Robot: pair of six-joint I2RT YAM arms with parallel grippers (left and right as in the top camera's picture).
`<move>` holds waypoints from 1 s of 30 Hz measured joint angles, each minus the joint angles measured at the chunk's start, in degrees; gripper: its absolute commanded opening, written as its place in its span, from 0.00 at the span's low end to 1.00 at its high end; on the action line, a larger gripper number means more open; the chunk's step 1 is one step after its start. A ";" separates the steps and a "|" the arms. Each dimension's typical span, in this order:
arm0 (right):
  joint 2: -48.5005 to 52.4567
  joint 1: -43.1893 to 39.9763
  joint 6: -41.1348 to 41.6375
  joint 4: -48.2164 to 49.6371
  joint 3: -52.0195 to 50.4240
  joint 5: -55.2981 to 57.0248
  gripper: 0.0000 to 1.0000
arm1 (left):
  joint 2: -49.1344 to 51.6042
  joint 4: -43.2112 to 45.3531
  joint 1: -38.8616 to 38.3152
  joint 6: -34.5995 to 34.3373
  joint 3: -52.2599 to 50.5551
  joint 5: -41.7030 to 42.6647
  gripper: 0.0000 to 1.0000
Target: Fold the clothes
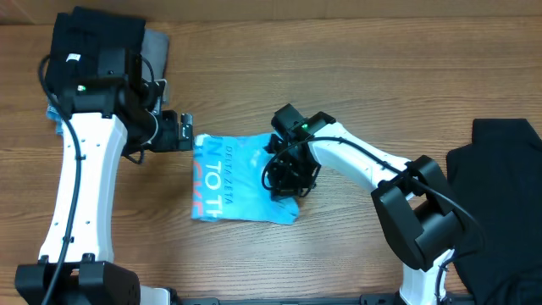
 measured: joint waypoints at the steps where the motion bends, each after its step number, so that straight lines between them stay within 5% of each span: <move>1: -0.26 -0.28 -0.02 -1.16 -0.02 1.01 0.11 | 0.02 1.53 0.00 0.00 -1.73 0.42 1.00; 2: -0.57 -0.48 0.11 -2.16 -0.02 1.97 0.25 | 0.02 3.30 0.00 0.00 -3.58 1.03 1.00; 4: -0.98 -0.76 0.07 -3.67 -0.02 4.04 0.36 | 0.02 6.95 0.00 0.00 -7.19 2.51 1.00; 10: -1.88 -2.43 1.75 -6.58 -0.02 8.17 0.31 | 0.04 20.57 0.00 1.27 -18.12 7.80 0.94; 14: -5.84 -5.29 2.10 -6.45 -0.02 4.55 0.31 | 0.04 27.12 -0.17 3.85 -22.14 10.25 0.80; 18: -10.56 -5.77 5.25 -6.43 -0.02 0.66 0.17 | 0.04 32.04 -1.18 6.29 -22.73 11.91 0.62; 21: -11.08 -4.79 10.56 -2.78 -1.09 -1.11 0.09 | 0.04 33.53 -1.55 7.61 -22.80 12.61 0.69; 30: -11.10 0.72 30.01 14.47 -13.00 -5.01 0.09 | 0.04 34.18 -1.57 8.96 -22.88 12.72 0.81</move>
